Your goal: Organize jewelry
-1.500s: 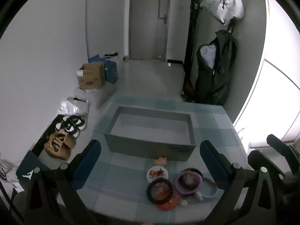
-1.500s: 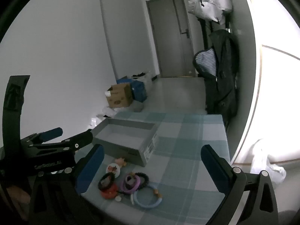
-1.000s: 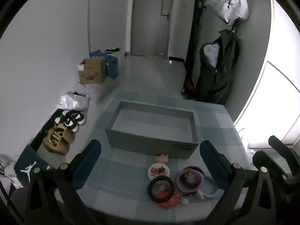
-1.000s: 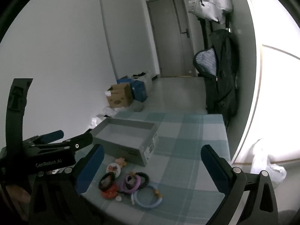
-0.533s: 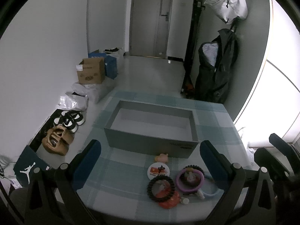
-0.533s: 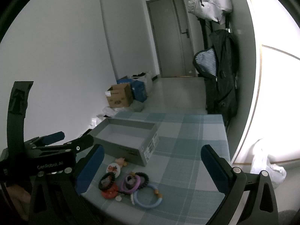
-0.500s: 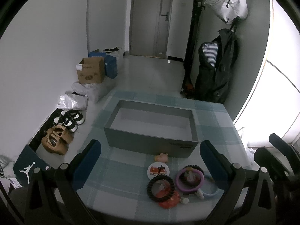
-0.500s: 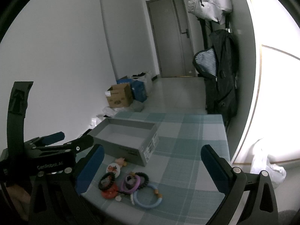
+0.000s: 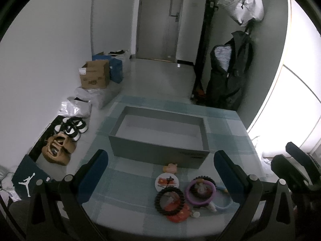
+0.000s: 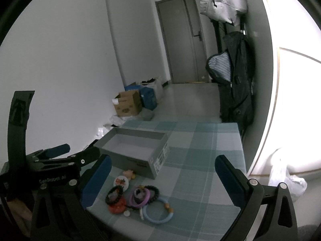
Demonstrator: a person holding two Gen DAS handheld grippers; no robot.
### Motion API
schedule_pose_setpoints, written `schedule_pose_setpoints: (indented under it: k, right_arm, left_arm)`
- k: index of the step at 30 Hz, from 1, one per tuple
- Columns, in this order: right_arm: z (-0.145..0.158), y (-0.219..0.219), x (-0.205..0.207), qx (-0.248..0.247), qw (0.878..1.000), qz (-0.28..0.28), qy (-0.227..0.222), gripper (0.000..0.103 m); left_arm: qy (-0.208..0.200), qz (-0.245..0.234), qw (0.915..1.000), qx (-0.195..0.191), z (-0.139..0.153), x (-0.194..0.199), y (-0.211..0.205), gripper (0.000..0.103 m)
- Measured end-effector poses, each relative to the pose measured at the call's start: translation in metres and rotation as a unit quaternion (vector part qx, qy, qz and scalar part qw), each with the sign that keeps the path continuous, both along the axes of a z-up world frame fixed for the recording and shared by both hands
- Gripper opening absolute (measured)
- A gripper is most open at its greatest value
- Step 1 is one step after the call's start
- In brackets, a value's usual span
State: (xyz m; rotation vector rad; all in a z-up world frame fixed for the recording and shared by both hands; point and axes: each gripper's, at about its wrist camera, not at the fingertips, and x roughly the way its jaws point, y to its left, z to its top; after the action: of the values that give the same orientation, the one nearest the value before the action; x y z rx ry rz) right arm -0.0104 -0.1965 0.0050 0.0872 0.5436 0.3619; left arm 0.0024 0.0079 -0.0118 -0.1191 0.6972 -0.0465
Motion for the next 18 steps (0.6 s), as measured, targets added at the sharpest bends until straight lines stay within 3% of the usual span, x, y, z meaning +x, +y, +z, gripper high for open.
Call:
schedule_pose_setpoints:
  k: [18]
  right_arm:
    - [0.0011,0.0011,0.0010,0.003,1.000,-0.007,-0.007,0.103]
  left_arm:
    - [-0.004,-0.014,0.9999,0.008,0.0047,-0.0022,-0.0050,0.102]
